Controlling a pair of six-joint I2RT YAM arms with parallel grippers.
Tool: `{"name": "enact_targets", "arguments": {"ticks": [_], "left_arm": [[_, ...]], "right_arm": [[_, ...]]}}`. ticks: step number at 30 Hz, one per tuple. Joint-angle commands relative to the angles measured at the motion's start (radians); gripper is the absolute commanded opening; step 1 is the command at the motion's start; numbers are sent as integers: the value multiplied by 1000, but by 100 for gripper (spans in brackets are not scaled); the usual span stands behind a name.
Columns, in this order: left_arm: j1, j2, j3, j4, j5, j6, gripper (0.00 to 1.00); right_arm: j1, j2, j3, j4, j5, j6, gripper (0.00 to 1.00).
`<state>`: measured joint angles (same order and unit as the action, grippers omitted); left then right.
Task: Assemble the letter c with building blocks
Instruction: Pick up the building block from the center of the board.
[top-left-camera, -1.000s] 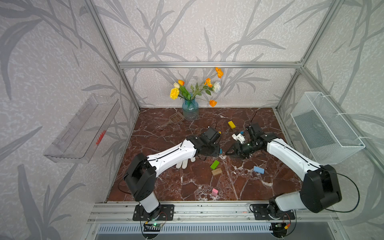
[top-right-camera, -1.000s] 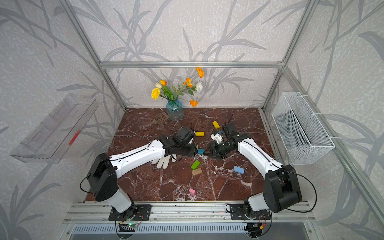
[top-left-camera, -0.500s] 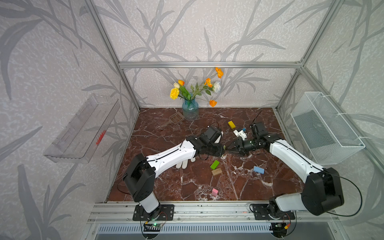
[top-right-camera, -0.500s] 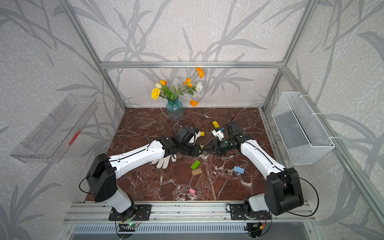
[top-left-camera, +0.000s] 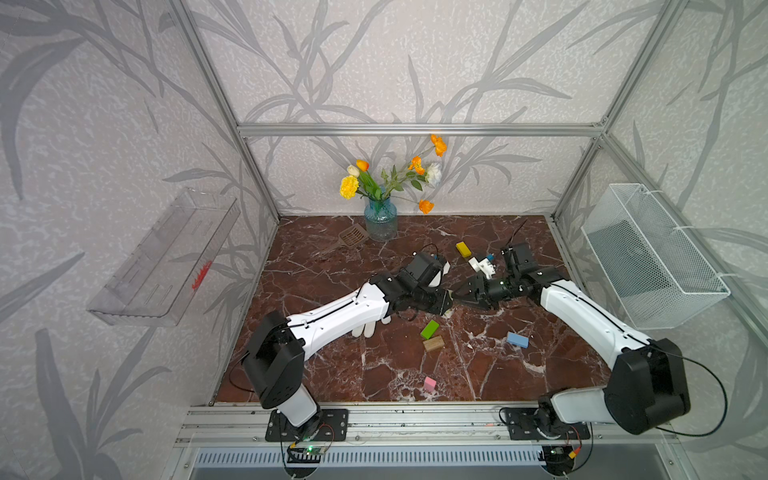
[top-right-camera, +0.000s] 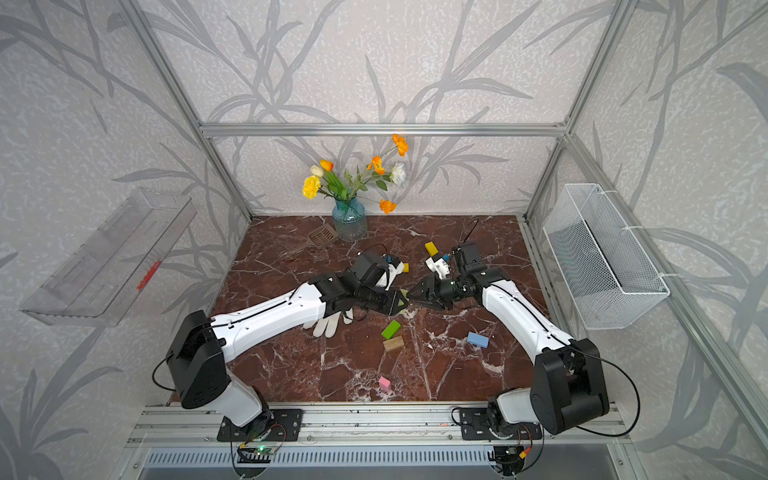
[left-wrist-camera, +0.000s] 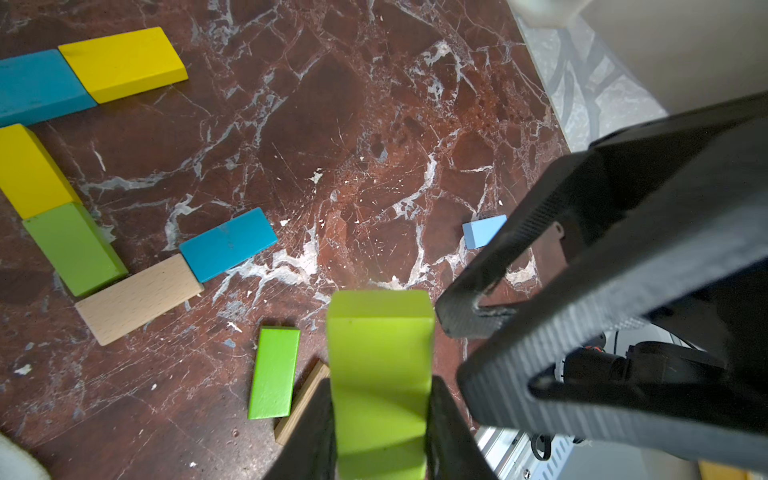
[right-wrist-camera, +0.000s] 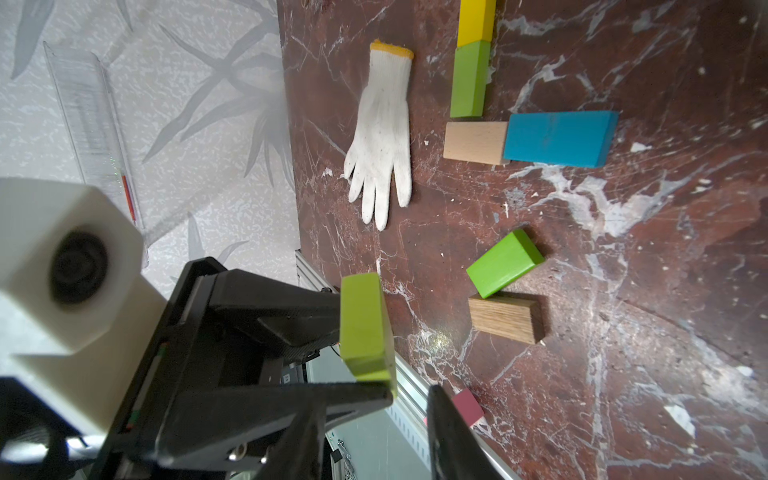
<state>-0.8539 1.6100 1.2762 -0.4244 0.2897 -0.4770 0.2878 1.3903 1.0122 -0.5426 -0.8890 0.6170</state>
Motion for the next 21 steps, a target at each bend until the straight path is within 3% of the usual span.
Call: {"name": "enact_targets", "arguments": {"ticks": [1,7,14,18,21], "left_arm": [[-7,-32,-12,21,23,31,22],[-10,-23,-14,24,54,31,21],[-12,-29,-18,32,50,40,20],[-13,-27,-19,35,51,41,20],[-14,-26,-19,35,56,38,20]], "right_arm": [[-4,-17,15,12,-2,-14,40],[-4,-20,20,32,-14,-13,37],[-4,-20,21,34,-15,-10,23],[-4,-19,21,25,-16,-15,23],[-4,-17,20,24,-19,-14,10]]}}
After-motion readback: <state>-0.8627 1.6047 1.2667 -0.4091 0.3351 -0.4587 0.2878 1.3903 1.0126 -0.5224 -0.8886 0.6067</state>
